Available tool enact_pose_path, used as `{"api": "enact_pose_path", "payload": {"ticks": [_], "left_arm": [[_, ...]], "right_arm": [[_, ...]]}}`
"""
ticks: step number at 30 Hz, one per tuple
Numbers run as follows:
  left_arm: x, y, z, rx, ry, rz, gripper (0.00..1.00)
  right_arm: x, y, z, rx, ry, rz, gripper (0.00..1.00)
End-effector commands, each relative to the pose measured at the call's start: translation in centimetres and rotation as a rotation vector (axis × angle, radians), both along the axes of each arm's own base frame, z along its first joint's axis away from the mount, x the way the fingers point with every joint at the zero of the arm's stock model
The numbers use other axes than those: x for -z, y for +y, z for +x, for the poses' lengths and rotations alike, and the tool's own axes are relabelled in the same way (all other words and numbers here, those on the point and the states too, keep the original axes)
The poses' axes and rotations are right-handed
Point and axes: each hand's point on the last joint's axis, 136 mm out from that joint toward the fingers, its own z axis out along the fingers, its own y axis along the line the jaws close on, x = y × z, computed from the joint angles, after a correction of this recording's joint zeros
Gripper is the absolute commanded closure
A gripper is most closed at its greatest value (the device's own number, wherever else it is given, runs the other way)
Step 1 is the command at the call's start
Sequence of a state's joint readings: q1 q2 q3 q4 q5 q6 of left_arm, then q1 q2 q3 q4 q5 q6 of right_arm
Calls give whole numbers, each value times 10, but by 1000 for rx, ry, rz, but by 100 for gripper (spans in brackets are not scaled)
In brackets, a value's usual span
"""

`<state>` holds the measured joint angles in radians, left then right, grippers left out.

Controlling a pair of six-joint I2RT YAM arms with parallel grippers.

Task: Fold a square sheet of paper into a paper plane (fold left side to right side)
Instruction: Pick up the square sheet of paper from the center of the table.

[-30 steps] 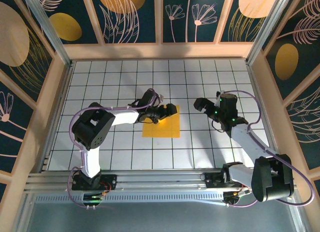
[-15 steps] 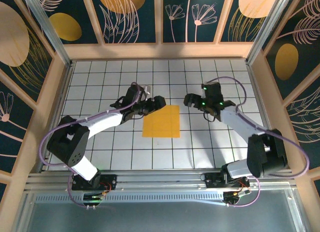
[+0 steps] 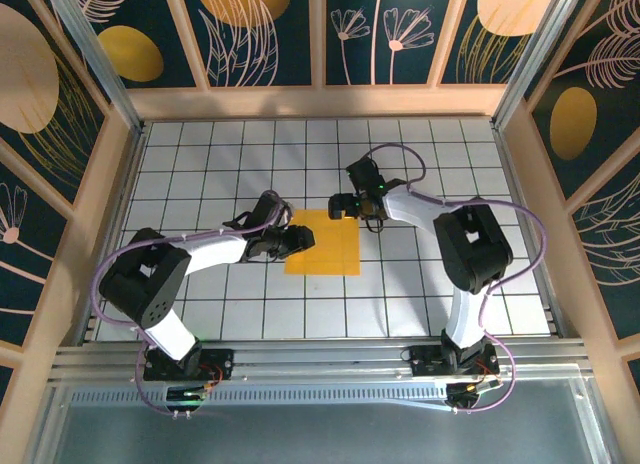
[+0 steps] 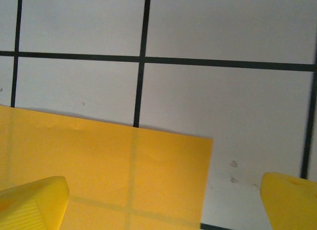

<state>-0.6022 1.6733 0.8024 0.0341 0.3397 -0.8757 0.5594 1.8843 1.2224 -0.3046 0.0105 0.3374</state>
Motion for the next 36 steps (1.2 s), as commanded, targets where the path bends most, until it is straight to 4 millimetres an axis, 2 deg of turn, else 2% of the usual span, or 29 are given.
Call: {"api": "enact_pose_path", "payload": {"ticks": [1, 13, 14, 19, 26, 32, 36], "left_arm": [[17, 1, -13, 25, 52, 8, 56], [31, 11, -21, 3, 80, 42, 57], [39, 13, -23, 1, 98, 55, 57], [39, 12, -22, -3, 98, 45, 58], [31, 5, -19, -11, 79, -3, 59], [30, 5, -18, -19, 76, -13, 60], [30, 4, -17, -22, 74, -21, 60]], "right_arm": [[4, 9, 2, -32, 0, -44, 1], [29, 20, -9, -77, 59, -97, 1], [30, 20, -11, -78, 64, -98, 1], [32, 28, -25, -111, 94, -104, 2], [23, 39, -43, -147, 107, -114, 4], [16, 46, -56, -171, 124, -111, 10], [18, 49, -61, -180, 160, -100, 22]]}}
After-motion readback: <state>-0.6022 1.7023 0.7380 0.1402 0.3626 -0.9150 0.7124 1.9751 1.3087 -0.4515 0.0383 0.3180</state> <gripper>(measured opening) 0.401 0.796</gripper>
